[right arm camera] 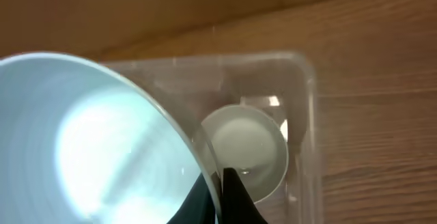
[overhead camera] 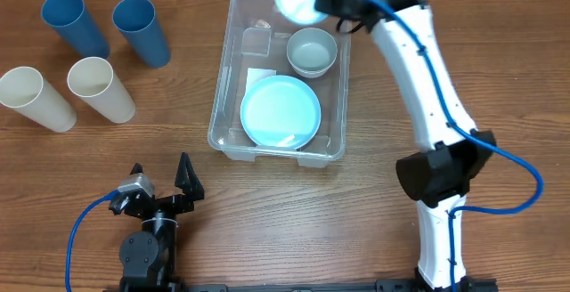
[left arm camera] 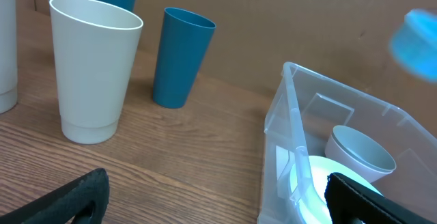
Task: Pack container
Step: 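Lift the light blue bowl and stack it on the bowls in the bin, then release the bowl and raise the right arm to the back right, then move the left gripper to the cream cups and grasp one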
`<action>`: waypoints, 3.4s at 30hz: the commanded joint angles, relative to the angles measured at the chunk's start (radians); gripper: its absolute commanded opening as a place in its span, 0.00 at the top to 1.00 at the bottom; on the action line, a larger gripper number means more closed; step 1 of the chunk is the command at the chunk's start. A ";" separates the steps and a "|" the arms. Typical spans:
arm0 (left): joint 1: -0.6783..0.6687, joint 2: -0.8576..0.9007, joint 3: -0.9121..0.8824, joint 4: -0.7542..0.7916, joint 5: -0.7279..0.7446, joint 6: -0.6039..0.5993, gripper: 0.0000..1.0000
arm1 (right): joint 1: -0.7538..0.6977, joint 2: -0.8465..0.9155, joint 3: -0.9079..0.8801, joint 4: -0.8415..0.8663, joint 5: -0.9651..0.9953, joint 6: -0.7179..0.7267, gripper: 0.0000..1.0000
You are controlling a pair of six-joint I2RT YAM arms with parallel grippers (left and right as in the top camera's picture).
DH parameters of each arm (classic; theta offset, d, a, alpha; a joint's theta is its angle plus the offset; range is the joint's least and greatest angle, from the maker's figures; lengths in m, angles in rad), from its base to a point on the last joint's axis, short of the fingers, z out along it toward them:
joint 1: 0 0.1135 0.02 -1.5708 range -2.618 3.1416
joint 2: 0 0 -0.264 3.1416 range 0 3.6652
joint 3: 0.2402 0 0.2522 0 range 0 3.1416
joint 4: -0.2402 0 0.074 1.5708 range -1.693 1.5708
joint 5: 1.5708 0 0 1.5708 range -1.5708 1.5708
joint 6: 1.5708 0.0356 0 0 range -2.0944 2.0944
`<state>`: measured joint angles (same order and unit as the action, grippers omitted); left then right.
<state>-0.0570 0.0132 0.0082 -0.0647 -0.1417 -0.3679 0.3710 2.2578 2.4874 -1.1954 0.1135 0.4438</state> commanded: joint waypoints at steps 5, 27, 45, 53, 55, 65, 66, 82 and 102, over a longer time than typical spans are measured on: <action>0.007 -0.008 -0.003 0.002 0.008 -0.006 0.00 | 0.000 -0.006 -0.249 0.131 0.035 0.028 0.96; 0.007 -0.008 -0.003 0.002 0.008 -0.006 0.00 | 0.002 -0.006 -0.343 0.210 -0.003 -0.006 0.59; 0.007 -0.008 -0.003 0.002 0.008 -0.006 0.00 | 0.112 -0.008 -0.475 0.247 -0.018 0.019 0.76; 0.007 -0.008 -0.003 0.002 0.008 -0.006 0.00 | 0.109 -0.043 -0.205 0.101 -0.018 -0.019 0.76; 0.007 -0.008 -0.003 0.002 0.008 -0.006 0.00 | 0.092 -0.063 -0.134 0.040 -0.018 -0.018 0.75; 0.007 -0.008 -0.003 0.002 0.008 -0.006 0.00 | -0.277 -0.203 -0.005 -0.208 -0.019 0.004 0.34; 0.007 -0.008 -0.003 0.002 0.008 -0.006 0.00 | -0.315 -0.205 -0.005 -0.216 -0.018 0.004 0.25; 0.008 -0.008 -0.003 0.014 -0.088 0.033 0.00 | -0.639 -0.204 -0.006 -0.284 -0.018 0.004 0.00; 0.008 1.180 1.542 -0.911 0.036 0.304 0.00 | -0.639 -0.204 -0.006 -0.284 -0.018 0.004 0.00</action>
<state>-0.0563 0.9386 1.2537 -0.8085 -0.2111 -0.1184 -0.2676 2.0766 2.4626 -1.4841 0.0891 0.4442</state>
